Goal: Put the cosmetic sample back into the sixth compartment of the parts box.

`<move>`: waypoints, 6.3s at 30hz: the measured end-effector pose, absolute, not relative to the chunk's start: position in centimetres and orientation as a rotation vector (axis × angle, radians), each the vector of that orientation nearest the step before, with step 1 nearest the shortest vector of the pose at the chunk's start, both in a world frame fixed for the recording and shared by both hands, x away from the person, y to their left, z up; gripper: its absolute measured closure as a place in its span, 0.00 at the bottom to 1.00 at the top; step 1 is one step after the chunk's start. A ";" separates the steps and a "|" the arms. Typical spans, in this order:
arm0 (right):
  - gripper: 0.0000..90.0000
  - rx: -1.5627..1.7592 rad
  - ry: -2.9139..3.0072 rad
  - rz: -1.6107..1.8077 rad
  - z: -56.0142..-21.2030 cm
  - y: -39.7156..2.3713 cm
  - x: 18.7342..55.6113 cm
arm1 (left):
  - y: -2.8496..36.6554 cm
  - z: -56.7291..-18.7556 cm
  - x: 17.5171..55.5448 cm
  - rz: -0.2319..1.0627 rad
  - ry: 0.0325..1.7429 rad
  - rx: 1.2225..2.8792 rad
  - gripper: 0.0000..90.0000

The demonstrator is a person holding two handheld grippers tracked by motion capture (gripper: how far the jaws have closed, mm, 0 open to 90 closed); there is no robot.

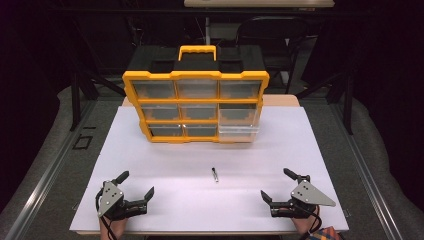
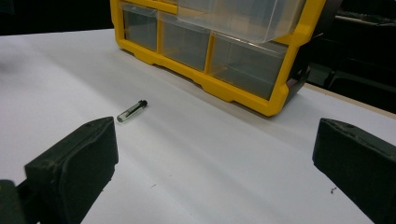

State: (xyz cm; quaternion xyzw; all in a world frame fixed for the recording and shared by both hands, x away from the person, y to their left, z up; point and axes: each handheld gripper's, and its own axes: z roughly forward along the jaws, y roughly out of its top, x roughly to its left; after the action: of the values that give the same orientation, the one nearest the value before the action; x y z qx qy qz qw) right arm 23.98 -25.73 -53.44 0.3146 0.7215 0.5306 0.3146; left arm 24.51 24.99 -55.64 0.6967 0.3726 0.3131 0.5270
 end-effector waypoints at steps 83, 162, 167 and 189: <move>0.00 0.852 2.245 1.237 -54.5 -15.8 28.6 | 25.0 -55.5 24.5 0.766 0.906 1.669 0.00; 0.89 1.338 2.177 1.061 -56.0 -7.4 33.0 | 25.4 -55.4 24.3 0.767 0.919 1.653 0.00; 0.90 1.322 2.199 1.085 -55.5 -7.9 32.9 | 25.4 -55.4 24.4 0.764 0.921 1.650 0.00; 0.90 1.241 2.316 1.063 -54.7 -10.9 32.9 | 25.4 -55.4 24.3 0.772 0.919 1.655 0.00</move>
State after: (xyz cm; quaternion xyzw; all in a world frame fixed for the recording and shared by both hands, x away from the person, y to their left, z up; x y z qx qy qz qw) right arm 32.88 -10.89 -54.66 0.4328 0.8074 0.3706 0.1531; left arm 24.33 25.42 -55.37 0.6906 0.3834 0.3223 0.5217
